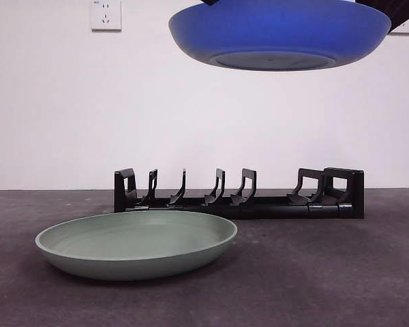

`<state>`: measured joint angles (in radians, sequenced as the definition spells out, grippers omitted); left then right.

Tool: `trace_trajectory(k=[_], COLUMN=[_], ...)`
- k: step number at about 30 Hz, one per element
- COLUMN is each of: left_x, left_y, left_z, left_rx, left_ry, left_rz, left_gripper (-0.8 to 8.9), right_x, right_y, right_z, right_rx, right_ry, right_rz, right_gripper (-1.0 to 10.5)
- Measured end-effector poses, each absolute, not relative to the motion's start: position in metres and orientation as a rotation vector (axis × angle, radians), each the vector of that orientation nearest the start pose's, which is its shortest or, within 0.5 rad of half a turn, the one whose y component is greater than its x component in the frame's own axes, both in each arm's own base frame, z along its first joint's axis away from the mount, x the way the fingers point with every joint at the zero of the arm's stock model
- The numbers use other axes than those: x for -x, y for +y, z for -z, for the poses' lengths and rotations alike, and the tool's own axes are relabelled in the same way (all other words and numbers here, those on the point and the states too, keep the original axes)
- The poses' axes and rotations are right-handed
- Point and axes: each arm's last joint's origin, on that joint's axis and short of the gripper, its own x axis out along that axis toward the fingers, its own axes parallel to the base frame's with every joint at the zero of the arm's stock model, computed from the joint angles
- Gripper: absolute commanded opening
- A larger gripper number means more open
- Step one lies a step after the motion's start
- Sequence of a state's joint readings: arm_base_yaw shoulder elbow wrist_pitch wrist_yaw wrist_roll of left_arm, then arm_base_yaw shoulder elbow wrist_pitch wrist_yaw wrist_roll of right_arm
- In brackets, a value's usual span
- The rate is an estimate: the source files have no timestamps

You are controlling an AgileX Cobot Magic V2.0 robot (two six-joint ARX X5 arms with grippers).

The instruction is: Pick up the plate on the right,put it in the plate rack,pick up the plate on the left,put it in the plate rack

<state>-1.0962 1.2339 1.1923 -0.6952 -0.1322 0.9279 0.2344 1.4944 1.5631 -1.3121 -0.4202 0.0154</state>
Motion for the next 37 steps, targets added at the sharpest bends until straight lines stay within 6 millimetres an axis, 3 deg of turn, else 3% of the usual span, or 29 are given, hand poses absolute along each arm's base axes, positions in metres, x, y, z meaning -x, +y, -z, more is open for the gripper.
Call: trace_trajectory(k=[20, 24, 37], left_x=[-0.1215, -0.1218, -0.1208], left_y=[-0.2282, -0.2287, -0.2289], left_z=[-0.3304, -0.3298, -0.3292], left_rx=[-1.28, -1.281, -1.296], left_ry=[0.185, 0.187, 0.183], left_rz=[1.19, 1.191, 1.205], left_gripper=[1.16, -0.12, -0.08], right_x=[-0.2605, -0.2606, -0.2614], right_y=[0.0745, 0.0745, 0.0749], right_z=[-0.3543, -0.3543, -0.3547], right_rx=[-0.13, -0.129, -0.127], right_ry=[1.26, 1.259, 1.248], right_rz=[-0.558, -0.559, -0.562], right_gripper=[-0.1, -0.1, -0.1])
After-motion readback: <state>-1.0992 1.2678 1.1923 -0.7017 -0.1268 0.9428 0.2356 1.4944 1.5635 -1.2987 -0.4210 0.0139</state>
